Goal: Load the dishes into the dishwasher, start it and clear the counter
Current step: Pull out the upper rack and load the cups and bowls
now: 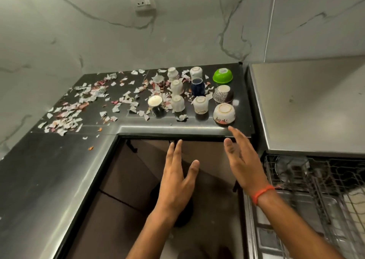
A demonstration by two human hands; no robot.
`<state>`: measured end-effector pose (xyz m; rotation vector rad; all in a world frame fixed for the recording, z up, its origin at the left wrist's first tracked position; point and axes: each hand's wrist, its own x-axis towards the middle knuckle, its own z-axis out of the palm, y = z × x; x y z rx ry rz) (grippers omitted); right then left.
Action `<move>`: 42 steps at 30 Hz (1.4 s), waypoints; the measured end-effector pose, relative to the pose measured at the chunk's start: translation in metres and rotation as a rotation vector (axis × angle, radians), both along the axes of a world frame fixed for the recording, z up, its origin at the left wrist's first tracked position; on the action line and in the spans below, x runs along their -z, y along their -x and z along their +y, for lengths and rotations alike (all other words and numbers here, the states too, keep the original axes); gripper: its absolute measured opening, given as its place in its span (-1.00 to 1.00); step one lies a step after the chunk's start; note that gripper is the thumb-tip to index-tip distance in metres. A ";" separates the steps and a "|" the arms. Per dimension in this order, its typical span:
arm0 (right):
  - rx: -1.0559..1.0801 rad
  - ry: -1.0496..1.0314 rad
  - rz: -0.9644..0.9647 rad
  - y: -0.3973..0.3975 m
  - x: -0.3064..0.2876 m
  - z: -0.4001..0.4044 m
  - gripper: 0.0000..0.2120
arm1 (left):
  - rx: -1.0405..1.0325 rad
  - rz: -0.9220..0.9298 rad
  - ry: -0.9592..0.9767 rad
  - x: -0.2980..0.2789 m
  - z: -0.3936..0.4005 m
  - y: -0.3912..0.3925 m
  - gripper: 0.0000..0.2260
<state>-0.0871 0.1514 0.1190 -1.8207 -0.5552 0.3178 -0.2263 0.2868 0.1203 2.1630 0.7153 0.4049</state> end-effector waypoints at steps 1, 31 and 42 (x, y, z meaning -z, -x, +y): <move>0.009 0.005 -0.001 -0.006 0.001 0.002 -0.47 | 0.007 0.001 0.008 0.001 0.006 -0.007 -0.35; 0.286 0.288 -0.002 -0.169 0.036 0.156 -0.48 | 0.308 0.033 0.100 0.069 0.217 -0.240 -0.35; 0.129 0.346 -0.058 -0.203 0.048 0.210 -0.32 | 0.208 -0.016 -0.118 0.077 0.255 -0.259 -0.48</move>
